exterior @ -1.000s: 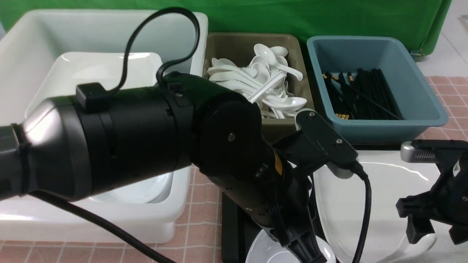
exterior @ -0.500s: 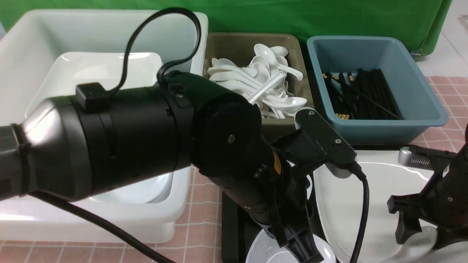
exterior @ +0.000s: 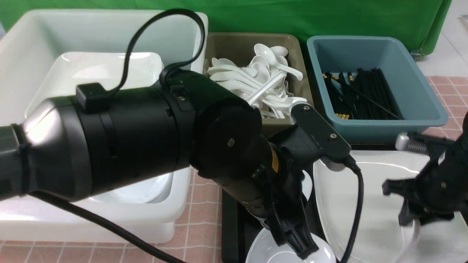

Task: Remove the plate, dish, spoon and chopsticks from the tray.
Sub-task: Use the right arm to grab a soup spoon from the plate, then use the right arm to put the soup spoon into the small storage box in the middle

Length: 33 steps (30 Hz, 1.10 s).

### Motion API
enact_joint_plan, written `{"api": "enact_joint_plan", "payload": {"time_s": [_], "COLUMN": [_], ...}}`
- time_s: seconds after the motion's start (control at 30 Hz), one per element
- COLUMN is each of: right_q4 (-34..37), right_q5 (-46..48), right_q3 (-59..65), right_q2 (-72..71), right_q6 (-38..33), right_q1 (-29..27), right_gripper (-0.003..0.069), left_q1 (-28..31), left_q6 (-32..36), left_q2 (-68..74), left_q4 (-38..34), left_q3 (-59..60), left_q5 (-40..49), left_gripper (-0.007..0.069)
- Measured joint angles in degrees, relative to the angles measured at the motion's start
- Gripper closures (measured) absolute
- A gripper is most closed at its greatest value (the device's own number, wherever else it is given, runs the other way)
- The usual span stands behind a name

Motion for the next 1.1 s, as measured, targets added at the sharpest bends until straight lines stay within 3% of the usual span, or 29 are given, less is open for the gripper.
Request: {"api": "enact_joint_plan", "payload": {"time_s": [0.17,0.43,0.6,0.9,1.0,1.07,1.1], "right_q4": [7.61,20.85,22.82,23.38,23.43,23.43,23.36], "right_q5": [0.44,-6.67,-10.84,-11.18,-11.10,-11.38,-11.38], "right_q3": [-10.61,-32.46,-48.62,-64.56,-65.61,-65.74,-65.82], "right_q2": [-1.27,2.20,14.19,32.60,35.55,35.61,35.54], "right_q6": [-3.78,-11.23,-12.02,-11.77,-11.76,-12.17,-12.17], "right_q1": [0.07,2.72,6.50,11.62,12.64,12.81,12.81], "right_gripper": [0.0458,0.0458,0.0458,0.0456,0.0357,0.0234,0.0225], "left_q1": [5.25,19.11,23.15,24.08,24.08,24.08,24.08], "left_q6": [-5.01,-4.34,-3.23,-3.18,-3.18,-3.18,-3.18], "left_q2": [-1.48,-3.03,-3.03,-2.98,-2.98,-2.98,-2.98], "left_q4": [3.26,0.58,-1.48,-1.87,-2.27,-3.28,-3.28], "left_q3": [-2.90,-10.07,-10.48,-10.55,-10.55,-10.55,-10.55], "left_q5": [0.45,-4.29,-10.02,-7.23,-4.80,-3.66,-3.57], "left_gripper": [0.0628,0.0628,0.0628,0.0628,0.0628,0.0628,0.0628]}}
